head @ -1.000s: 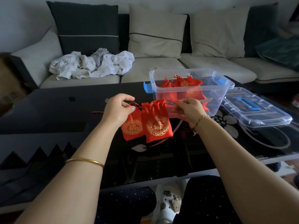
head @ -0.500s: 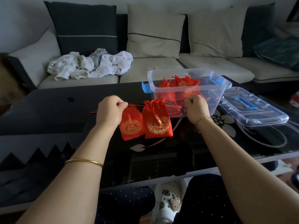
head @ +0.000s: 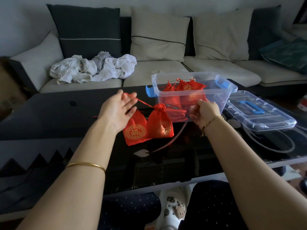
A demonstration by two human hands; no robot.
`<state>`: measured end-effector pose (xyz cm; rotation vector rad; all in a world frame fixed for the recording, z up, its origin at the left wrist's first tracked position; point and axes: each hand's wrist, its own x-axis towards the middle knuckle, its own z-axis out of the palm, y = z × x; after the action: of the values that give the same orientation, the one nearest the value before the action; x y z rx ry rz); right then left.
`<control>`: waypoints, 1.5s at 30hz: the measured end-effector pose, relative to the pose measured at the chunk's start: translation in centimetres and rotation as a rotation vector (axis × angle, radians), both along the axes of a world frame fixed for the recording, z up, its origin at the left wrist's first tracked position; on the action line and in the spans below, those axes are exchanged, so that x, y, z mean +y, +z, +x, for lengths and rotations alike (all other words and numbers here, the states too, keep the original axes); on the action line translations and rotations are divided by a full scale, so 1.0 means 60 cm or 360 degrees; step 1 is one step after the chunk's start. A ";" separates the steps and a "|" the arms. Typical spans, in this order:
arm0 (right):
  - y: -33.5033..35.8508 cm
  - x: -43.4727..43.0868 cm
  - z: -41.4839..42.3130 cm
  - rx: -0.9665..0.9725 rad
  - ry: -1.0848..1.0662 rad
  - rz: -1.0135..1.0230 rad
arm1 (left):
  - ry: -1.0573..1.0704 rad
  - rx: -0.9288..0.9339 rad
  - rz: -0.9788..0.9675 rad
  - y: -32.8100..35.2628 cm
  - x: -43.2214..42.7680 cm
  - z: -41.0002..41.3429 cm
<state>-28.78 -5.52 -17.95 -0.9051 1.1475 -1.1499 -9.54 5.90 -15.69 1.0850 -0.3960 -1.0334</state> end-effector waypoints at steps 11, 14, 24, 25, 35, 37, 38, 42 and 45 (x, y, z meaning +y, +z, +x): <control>0.084 0.068 0.048 0.0512 0.0303 -0.1096 | -0.0410 -0.0761 -0.0189 0.028 -0.004 -0.058; 0.092 0.079 0.059 0.0605 0.0386 -0.1209 | -0.0441 -0.1081 -0.0151 0.027 -0.006 -0.067; 0.062 0.064 0.045 0.0759 0.0713 -0.0751 | -0.0342 -0.1067 -0.0157 0.016 -0.023 -0.072; 0.060 0.068 0.043 0.0734 0.0775 -0.0720 | -0.0346 -0.1047 -0.0165 0.016 -0.023 -0.072; 0.062 0.067 0.020 0.0184 0.1086 -0.0297 | -0.0252 -0.0916 -0.0221 0.010 -0.028 -0.069; 0.060 0.071 0.008 0.0526 0.1254 -0.0313 | -0.0279 -0.0954 -0.0205 0.008 -0.027 -0.068; 0.055 0.071 0.006 0.0726 0.1272 -0.0335 | -0.0307 -0.0982 -0.0192 0.008 -0.025 -0.069; 0.038 0.055 0.018 0.0973 0.0816 -0.0749 | -0.0410 -0.1205 -0.0173 0.014 -0.021 -0.070; 0.037 0.052 0.029 0.0574 0.0730 -0.0812 | -0.0403 -0.1667 -0.0256 0.015 -0.021 -0.073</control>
<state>-27.07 -2.39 -15.71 -1.7263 0.8600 -0.9256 -13.90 4.63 -14.81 1.3889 -1.4577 -0.5493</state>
